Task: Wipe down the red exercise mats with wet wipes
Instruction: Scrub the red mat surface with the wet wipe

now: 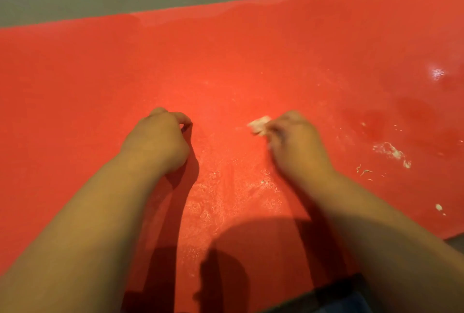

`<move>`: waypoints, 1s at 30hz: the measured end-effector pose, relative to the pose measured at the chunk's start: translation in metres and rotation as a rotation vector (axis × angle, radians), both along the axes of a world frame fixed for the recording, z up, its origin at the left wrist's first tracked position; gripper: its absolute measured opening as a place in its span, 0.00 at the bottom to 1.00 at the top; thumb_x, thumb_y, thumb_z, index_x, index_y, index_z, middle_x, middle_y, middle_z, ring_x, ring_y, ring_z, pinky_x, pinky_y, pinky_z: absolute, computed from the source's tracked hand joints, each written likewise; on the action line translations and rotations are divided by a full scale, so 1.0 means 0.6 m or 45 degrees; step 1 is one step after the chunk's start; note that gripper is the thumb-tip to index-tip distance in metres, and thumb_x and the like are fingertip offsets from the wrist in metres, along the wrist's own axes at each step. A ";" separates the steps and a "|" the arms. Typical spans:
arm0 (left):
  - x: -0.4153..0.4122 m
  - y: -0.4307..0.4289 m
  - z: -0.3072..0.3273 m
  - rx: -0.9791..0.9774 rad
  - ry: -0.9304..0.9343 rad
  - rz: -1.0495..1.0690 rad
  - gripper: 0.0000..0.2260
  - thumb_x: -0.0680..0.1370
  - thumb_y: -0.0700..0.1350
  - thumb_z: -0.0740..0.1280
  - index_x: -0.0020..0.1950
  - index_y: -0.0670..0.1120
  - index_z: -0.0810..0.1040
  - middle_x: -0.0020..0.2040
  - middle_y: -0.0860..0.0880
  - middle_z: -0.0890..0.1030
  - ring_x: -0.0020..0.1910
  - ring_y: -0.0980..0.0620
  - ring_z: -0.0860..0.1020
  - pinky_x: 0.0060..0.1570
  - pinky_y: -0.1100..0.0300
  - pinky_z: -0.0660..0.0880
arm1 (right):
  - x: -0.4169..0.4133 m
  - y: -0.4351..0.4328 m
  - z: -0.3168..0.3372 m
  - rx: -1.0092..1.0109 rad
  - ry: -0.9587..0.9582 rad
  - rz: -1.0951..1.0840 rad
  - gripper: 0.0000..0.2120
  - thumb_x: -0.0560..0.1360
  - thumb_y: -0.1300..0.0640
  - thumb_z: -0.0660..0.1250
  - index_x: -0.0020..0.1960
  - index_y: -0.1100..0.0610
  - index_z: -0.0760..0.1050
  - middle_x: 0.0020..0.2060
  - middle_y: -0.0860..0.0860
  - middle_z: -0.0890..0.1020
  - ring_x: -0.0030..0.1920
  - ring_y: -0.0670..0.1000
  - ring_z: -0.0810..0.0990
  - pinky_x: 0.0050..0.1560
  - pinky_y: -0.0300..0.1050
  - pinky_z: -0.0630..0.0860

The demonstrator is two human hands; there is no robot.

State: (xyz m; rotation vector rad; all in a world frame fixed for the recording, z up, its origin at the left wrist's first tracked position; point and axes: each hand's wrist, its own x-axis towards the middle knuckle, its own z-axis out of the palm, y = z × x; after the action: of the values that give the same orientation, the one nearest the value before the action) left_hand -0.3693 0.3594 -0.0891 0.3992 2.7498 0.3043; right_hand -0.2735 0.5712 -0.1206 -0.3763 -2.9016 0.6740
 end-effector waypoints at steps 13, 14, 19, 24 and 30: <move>0.022 0.032 -0.004 -0.065 -0.060 -0.173 0.23 0.73 0.42 0.67 0.68 0.52 0.71 0.70 0.45 0.66 0.70 0.45 0.66 0.66 0.53 0.66 | 0.039 -0.027 -0.003 -0.059 0.009 0.108 0.08 0.75 0.56 0.67 0.52 0.53 0.83 0.40 0.54 0.76 0.43 0.55 0.75 0.45 0.47 0.69; 0.021 0.033 -0.004 -0.058 -0.063 -0.168 0.22 0.73 0.42 0.67 0.67 0.52 0.71 0.69 0.45 0.66 0.70 0.45 0.66 0.66 0.53 0.67 | 0.019 0.009 -0.003 0.030 0.010 -0.014 0.09 0.75 0.57 0.66 0.53 0.53 0.83 0.41 0.57 0.77 0.44 0.57 0.75 0.45 0.47 0.66; 0.017 0.039 -0.004 -0.047 -0.039 -0.163 0.20 0.73 0.42 0.66 0.65 0.52 0.73 0.67 0.46 0.69 0.68 0.44 0.68 0.63 0.52 0.69 | -0.048 0.018 -0.005 -0.055 0.003 -0.460 0.12 0.77 0.57 0.63 0.55 0.58 0.81 0.50 0.60 0.79 0.51 0.59 0.77 0.49 0.47 0.66; 0.026 0.043 -0.002 0.248 0.015 -0.136 0.35 0.67 0.50 0.76 0.72 0.56 0.67 0.69 0.50 0.71 0.67 0.48 0.70 0.60 0.61 0.66 | -0.002 -0.078 0.004 -0.304 0.092 -0.103 0.11 0.77 0.55 0.61 0.43 0.55 0.81 0.39 0.51 0.80 0.43 0.53 0.78 0.43 0.45 0.69; 0.064 0.083 -0.028 0.309 0.103 -0.423 0.29 0.74 0.57 0.69 0.73 0.59 0.65 0.76 0.52 0.61 0.73 0.47 0.60 0.71 0.57 0.57 | 0.081 0.014 0.013 -0.378 0.272 -0.484 0.14 0.77 0.57 0.59 0.58 0.52 0.79 0.52 0.48 0.83 0.56 0.49 0.79 0.60 0.44 0.72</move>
State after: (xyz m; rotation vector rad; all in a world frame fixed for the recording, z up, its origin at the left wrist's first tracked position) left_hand -0.3307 0.4095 -0.1061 0.9368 2.6687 0.5446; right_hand -0.2251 0.5795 -0.1125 -0.8091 -2.4336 1.0037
